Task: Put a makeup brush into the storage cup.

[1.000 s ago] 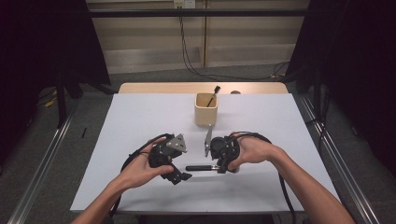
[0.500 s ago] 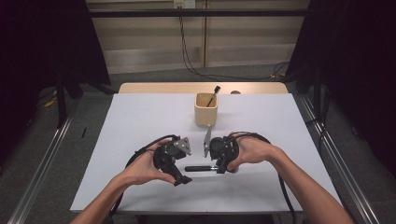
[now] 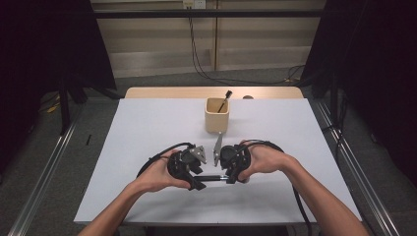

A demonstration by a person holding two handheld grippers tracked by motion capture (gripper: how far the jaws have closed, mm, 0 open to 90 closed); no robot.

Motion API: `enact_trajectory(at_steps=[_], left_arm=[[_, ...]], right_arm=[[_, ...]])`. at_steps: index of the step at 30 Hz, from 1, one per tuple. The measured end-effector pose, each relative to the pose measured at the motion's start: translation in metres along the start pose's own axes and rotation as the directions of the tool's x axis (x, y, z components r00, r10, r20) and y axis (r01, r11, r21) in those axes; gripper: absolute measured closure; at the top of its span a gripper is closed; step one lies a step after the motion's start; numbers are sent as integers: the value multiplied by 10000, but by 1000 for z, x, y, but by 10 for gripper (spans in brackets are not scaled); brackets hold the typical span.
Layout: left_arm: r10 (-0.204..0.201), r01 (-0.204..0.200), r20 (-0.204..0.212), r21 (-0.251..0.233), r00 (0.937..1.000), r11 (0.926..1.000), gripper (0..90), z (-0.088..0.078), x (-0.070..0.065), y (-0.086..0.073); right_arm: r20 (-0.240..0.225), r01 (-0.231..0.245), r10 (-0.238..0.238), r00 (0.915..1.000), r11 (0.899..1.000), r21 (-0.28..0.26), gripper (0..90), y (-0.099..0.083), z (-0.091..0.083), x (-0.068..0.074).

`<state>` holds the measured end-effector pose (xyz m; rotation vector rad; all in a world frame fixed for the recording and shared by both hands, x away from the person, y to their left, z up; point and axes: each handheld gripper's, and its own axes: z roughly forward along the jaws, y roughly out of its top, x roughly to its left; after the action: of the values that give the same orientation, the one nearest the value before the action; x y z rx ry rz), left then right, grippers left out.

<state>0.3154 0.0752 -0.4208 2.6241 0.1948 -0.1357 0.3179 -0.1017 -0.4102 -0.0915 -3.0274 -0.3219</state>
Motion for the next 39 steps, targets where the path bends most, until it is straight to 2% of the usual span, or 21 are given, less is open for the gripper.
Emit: enact_trajectory(at_steps=[3,4,6,8,11,13,15,17,19,24,31,37,39], left_arm=[[-31,30,-87,-179,10000,9998,535,0,3,1],[12,-11,71,-182,10000,9998,560,-1,4,1],[88,-86,122,-193,9999,9998,582,-1,6,1],[-114,121,202,-332,9997,9994,618,1,5,1],[-109,118,266,-332,9996,9994,660,2,6,1],[-37,46,282,-322,9996,9995,660,3,7,2],[-136,148,332,-342,9994,9993,652,4,8,2],[-80,93,512,-258,9987,9996,685,4,9,3],[-236,252,447,-361,9987,9990,699,6,8,3],[-50,58,227,-332,9997,9994,718,6,4,4],[-130,150,613,-325,9980,9994,738,6,5,4],[24,2,638,-411,9980,9992,746,6,3,4],[-42,73,766,-403,9971,9992,746,6,2,4]], right_arm=[[-59,11,-11,10000,9999,-119,714,-1,1,0],[-64,15,-15,10000,9999,-121,714,-1,1,0],[-79,-24,22,10000,9998,-187,714,-1,2,0],[-30,12,-13,10000,9997,-239,714,-1,3,0],[14,-22,22,10000,9995,-331,714,-2,3,-1],[35,-15,16,10000,9994,-350,715,-2,2,-1],[0,-3,3,10000,9995,-320,714,-2,2,-1],[90,27,-23,10000,9994,-356,714,-2,2,-2],[80,-18,21,10000,9995,-329,715,-3,2,-2],[12,-42,42,10000,9994,-331,713,-5,2,-2],[297,172,-157,9994,9985,-529,706,-7,1,-1],[272,200,-185,9995,9982,-568,698,-9,0,-1],[220,196,-182,9996,9979,-618,692,-10,1,-1]])
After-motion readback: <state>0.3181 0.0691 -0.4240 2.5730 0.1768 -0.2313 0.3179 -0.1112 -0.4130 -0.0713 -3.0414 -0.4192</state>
